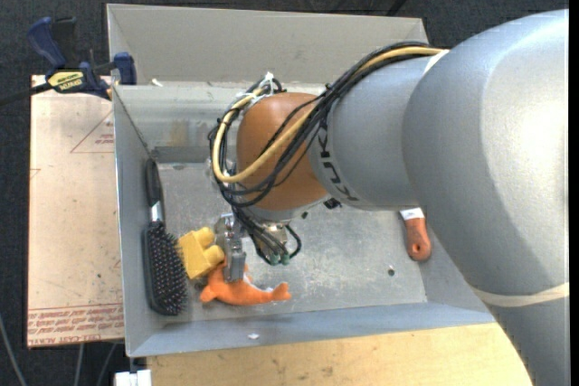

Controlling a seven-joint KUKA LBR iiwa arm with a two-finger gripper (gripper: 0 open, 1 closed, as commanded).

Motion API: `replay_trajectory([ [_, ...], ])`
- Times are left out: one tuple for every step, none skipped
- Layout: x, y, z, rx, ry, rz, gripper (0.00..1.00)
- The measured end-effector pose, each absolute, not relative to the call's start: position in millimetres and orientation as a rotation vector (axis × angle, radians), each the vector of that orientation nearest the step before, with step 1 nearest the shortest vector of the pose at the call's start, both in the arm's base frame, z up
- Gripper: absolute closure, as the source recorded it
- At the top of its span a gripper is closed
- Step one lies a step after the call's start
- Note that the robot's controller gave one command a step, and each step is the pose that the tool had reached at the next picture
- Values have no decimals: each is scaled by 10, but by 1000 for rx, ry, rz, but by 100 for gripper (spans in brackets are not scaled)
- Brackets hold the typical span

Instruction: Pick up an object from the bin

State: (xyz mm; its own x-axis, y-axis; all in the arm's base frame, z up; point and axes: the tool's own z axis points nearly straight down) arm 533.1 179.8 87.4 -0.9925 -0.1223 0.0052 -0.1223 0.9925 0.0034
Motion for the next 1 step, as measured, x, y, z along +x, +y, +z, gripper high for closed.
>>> replay_trajectory([
  [5324, 1796, 976, 192, -3127, -4, 100],
])
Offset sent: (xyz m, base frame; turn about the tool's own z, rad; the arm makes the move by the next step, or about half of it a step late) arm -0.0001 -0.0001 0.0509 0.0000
